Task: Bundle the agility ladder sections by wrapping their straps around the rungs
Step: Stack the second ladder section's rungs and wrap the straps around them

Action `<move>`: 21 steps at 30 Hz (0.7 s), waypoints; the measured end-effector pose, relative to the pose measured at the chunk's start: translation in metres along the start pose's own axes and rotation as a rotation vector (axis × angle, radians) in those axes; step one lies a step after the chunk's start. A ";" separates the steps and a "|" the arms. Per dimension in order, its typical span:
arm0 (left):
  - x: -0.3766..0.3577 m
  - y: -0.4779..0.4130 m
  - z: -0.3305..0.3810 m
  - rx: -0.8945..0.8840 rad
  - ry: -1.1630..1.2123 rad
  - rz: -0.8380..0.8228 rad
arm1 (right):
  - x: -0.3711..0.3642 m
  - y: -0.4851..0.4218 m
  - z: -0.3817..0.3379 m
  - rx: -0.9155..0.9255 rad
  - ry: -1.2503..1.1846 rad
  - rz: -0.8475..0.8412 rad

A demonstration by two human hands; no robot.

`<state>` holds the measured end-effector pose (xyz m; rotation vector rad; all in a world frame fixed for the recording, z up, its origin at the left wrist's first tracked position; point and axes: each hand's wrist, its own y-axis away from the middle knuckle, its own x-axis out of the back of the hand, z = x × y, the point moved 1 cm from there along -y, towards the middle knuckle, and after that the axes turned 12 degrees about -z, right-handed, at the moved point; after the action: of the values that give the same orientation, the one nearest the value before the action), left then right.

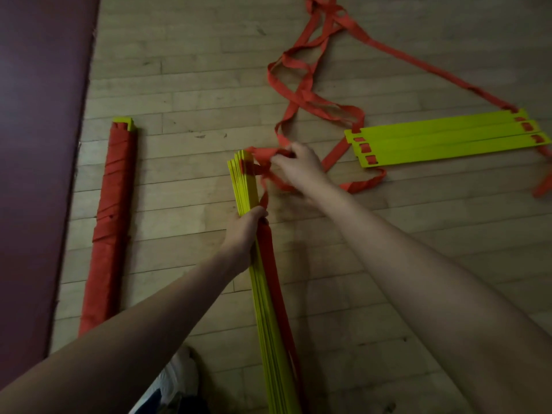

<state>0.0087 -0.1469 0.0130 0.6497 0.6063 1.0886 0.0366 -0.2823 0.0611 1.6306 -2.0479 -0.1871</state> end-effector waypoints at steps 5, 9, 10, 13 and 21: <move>-0.008 0.010 0.013 -0.054 -0.011 -0.096 | 0.039 0.020 0.056 -0.309 0.641 -0.078; -0.031 0.022 0.035 -0.123 -0.106 -0.190 | 0.056 0.045 0.028 0.071 0.530 -0.175; -0.038 0.025 0.041 -0.139 -0.139 -0.211 | 0.061 0.049 0.018 0.138 0.484 -0.228; -0.059 0.032 0.062 -0.208 -0.254 -0.242 | 0.074 0.055 0.008 0.167 0.388 -0.274; -0.085 0.033 0.088 -0.219 -0.461 -0.366 | 0.115 0.065 0.025 0.273 0.085 0.267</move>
<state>0.0238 -0.2310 0.1068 0.5466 0.1898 0.6206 -0.0487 -0.3784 0.1008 1.4644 -2.2745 0.2608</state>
